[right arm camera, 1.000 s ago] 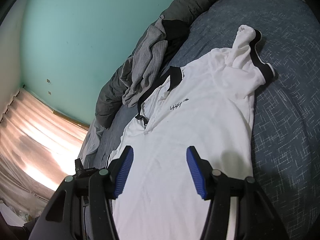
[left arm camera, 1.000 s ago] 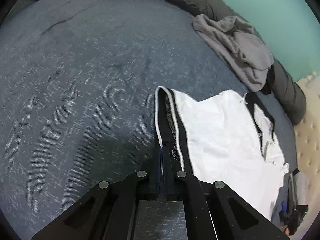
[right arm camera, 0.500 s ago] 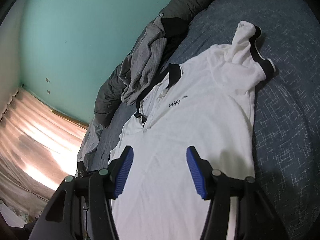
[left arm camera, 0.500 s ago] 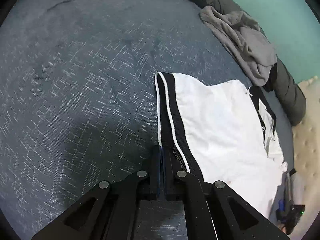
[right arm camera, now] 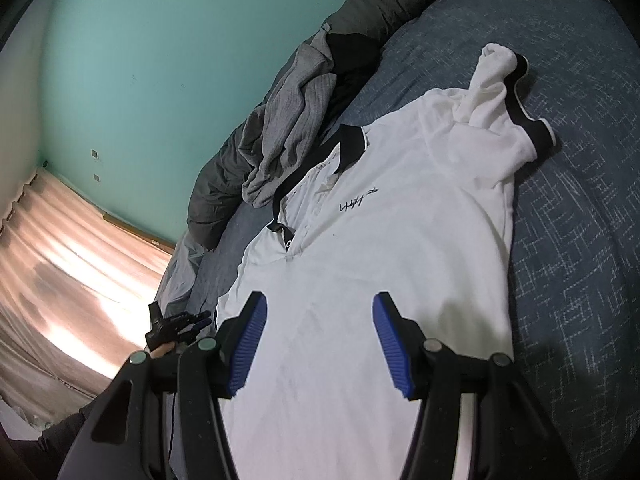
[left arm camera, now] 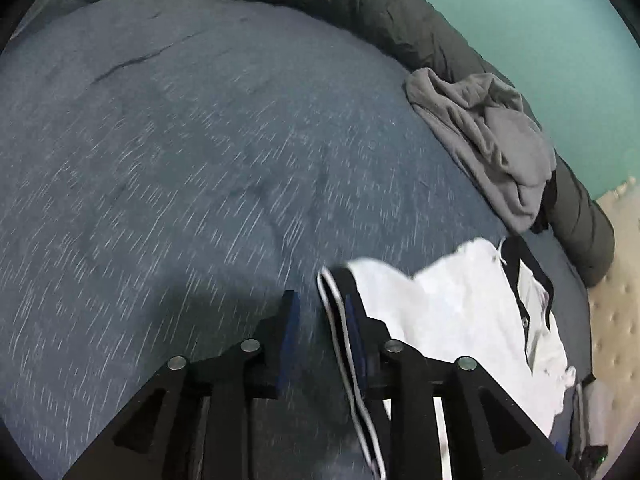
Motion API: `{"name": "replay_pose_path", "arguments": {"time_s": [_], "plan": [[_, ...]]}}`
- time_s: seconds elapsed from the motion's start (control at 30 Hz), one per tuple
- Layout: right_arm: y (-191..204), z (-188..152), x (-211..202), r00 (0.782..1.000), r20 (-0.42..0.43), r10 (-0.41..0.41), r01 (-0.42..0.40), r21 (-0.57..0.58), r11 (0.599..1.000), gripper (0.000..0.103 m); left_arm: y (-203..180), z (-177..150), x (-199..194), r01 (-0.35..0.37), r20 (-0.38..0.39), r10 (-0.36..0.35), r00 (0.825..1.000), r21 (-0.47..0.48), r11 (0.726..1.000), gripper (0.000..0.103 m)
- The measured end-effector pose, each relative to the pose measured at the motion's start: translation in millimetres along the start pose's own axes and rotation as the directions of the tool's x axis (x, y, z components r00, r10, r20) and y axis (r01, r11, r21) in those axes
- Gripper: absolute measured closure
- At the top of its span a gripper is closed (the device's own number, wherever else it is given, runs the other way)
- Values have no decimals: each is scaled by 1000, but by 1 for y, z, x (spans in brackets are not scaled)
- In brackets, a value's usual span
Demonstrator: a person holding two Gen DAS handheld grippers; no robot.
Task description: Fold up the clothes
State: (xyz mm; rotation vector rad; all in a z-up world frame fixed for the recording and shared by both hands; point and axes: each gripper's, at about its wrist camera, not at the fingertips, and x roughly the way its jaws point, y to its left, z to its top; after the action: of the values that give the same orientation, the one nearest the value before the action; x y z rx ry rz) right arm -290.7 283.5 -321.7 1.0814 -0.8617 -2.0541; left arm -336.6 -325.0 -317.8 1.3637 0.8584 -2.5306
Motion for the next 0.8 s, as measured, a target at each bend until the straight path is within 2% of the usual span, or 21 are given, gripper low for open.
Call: {"name": "replay_pose_path", "arguments": {"time_s": [0.2, 0.23, 0.27, 0.3, 0.43, 0.53, 0.73, 0.8], "plan": [[-5, 0, 3, 1000, -8, -11, 11, 8, 1000, 47, 9, 3, 20, 57, 7, -56, 998, -45, 997, 78], [-6, -1, 4, 1000, -9, -12, 12, 8, 1000, 47, 8, 2, 21, 69, 4, -69, 998, -39, 997, 84], [-6, -1, 4, 1000, -10, -13, 13, 9, 1000, 47, 6, 1, 22, 68, -6, -68, 998, -25, 997, 100], [-6, -1, 5, 1000, -12, -14, 14, 7, 1000, 47, 3, 0, 22, 58, -14, -58, 998, -8, 998, 102], [-3, -5, 8, 1000, -25, -11, 11, 2, 1000, 47, -2, -1, 6, 52, 27, -52, 998, 17, 999, 102], [-2, -5, 9, 1000, -27, -7, 7, 1, 1000, 47, -2, 2, -5, 20, 55, -21, 998, 18, 1000, 102], [-2, -3, 7, 1000, -15, -4, 4, -2, 1000, 47, 29, 4, -7, -92, 35, 96, 995, -100, 991, 103], [-2, -2, 7, 1000, -16, -5, 5, -1, 1000, 47, 38, 3, -2, -92, 19, 95, 995, -122, 988, 103]]}}
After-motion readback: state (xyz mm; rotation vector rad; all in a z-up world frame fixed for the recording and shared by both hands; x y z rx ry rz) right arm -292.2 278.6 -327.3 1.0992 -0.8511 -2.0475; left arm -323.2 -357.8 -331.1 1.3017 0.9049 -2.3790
